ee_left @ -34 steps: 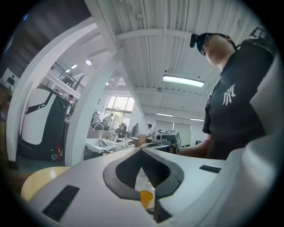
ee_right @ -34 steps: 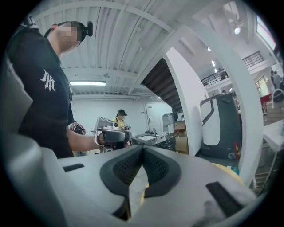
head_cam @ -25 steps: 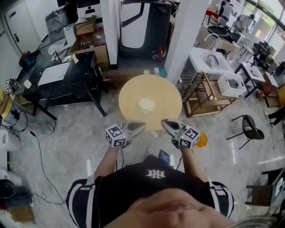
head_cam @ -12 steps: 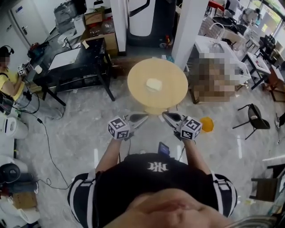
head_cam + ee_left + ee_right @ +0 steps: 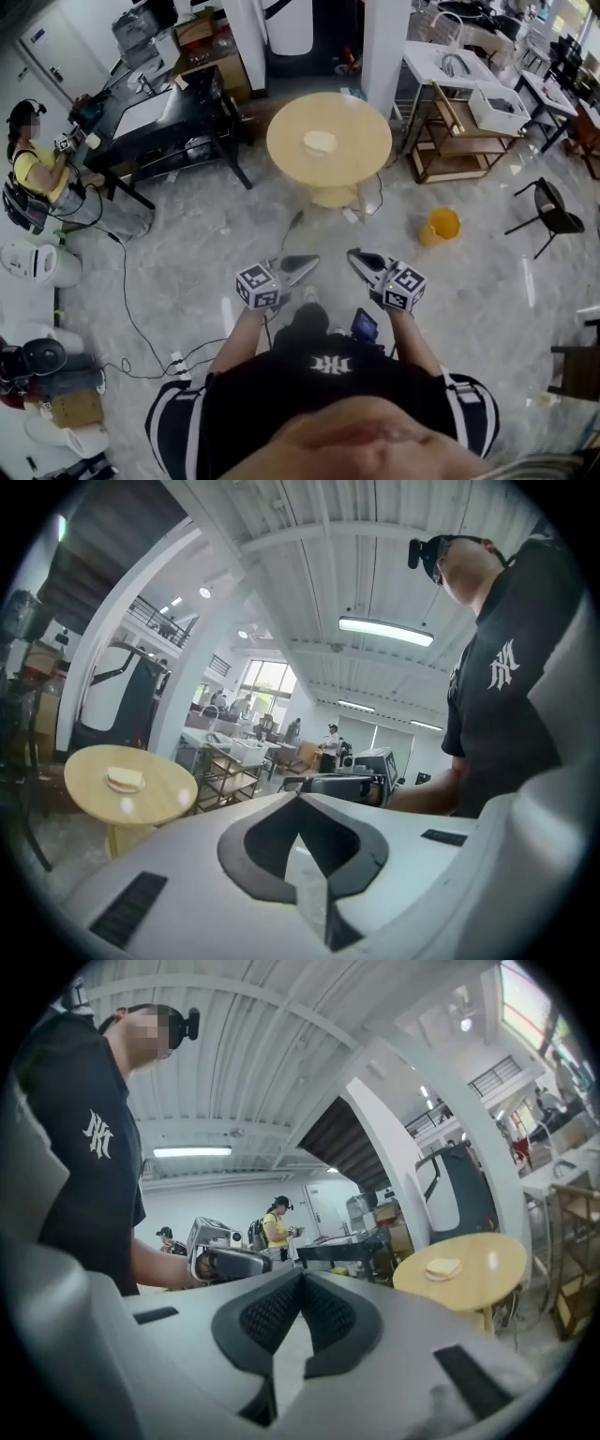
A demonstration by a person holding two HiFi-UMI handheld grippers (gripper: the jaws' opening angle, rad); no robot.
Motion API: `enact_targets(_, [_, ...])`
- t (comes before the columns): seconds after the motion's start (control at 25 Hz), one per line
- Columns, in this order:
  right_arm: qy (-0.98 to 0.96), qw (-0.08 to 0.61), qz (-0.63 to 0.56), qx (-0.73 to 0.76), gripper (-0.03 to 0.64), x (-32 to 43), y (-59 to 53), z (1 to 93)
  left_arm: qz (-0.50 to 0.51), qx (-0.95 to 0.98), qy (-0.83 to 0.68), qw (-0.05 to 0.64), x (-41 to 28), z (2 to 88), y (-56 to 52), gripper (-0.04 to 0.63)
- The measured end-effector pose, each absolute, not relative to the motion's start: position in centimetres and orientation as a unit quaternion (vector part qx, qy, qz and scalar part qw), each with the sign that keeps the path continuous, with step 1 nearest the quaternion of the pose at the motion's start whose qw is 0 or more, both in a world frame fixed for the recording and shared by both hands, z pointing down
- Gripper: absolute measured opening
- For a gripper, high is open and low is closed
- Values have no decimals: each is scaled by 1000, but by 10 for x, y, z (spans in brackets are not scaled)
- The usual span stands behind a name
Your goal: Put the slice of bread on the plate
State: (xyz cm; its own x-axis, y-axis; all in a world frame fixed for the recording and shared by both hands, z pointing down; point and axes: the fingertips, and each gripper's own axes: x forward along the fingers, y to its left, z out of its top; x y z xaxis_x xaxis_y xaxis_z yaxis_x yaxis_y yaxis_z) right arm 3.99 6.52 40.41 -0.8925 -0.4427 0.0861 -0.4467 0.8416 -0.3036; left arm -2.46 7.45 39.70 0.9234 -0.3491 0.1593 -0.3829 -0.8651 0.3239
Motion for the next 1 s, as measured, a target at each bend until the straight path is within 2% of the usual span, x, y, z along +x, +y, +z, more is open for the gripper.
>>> enact_targets(0.16, [-960, 14, 187, 210, -3, 41, 115, 427, 84, 957, -183, 208, -27, 419, 116, 8])
enact_targets(0.44, [-960, -5, 172, 222, -3, 45, 110, 413, 94, 961, -171, 195, -18, 408, 125, 7])
enact_targets(0.52, [-967, -30, 156, 198, -3, 30, 118, 391, 130, 958, -177, 185, -21, 409, 130, 6])
enact_targets(0.6, [-975, -69, 137, 158, -3, 21, 133, 367, 148, 964, -163, 146, -17, 399, 140, 8])
enact_targets(0.68, [-975, -83, 140, 151, -3, 33, 136, 360, 141, 968, -158, 135, -7, 393, 142, 8])
enact_targets(0.84, [-970, -63, 134, 194, -3, 70, 114, 351, 149, 965, -168, 138, 0, 393, 136, 8])
enact_targets(1.0, [-965, -85, 109, 223, -3, 102, 94, 325, 132, 963, -187, 143, -1, 378, 119, 8])
